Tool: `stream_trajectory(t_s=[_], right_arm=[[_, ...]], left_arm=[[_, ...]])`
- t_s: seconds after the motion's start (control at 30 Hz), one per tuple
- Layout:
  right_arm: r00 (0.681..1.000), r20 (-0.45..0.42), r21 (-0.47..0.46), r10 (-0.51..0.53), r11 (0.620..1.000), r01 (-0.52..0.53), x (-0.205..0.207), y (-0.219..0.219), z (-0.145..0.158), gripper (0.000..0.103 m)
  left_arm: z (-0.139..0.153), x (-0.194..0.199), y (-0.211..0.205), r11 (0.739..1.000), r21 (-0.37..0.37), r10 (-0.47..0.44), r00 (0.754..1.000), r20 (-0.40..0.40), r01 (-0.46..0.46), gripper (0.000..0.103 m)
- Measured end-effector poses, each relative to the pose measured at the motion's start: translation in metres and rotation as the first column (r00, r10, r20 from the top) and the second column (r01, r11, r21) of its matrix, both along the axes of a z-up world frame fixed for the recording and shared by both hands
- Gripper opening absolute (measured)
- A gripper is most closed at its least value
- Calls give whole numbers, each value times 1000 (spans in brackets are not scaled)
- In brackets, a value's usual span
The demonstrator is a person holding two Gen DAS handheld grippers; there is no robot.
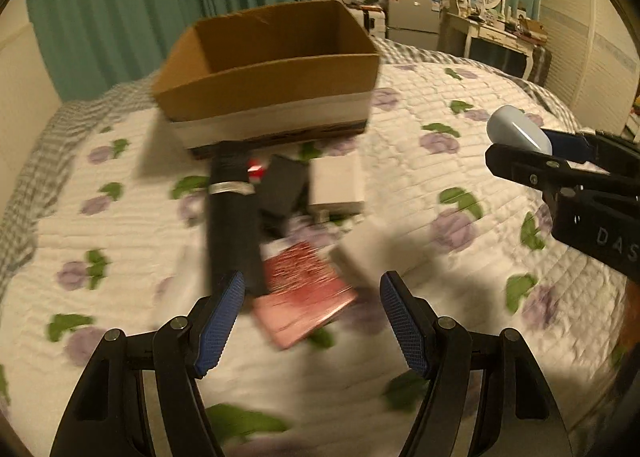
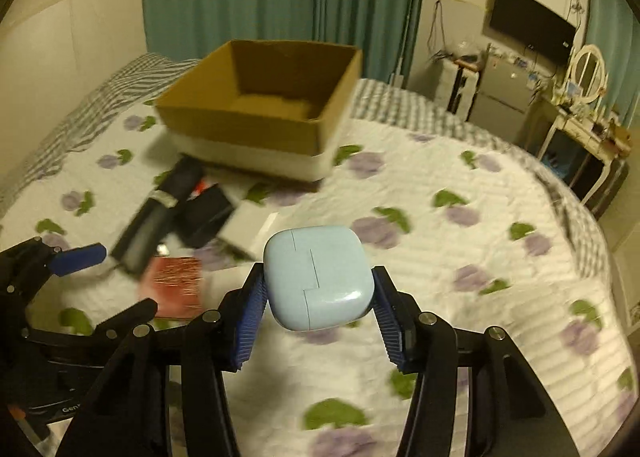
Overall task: Organize rigid objects
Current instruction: 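Grasp the white cube charger with the left gripper, then lower the white charger into the box with the left gripper while the right drops the blue case in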
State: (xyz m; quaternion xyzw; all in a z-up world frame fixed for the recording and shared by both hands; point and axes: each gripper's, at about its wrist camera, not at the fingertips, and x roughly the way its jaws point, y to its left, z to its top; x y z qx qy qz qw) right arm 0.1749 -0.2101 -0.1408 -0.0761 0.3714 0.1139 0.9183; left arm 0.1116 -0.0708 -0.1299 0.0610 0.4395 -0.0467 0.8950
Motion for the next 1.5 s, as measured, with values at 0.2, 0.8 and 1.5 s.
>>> stream_trajectory(t_s=[0.2,0.8,1.5], right_arm=[[997,-46,72,-57,996,60,7,-35,-22,51],[996,-77,124,-52,990,61,8,-44,-32,51],[999,32,59,-5,998,4,-2,-11,33,51]], left_arm=[[-19,27,-30,999,-33,-12,999,-44,11,71],[-40,43,-33,992,-123,-22,992,-127,6,46],[71,30,4,977,-204,-26,991,131,52,41]])
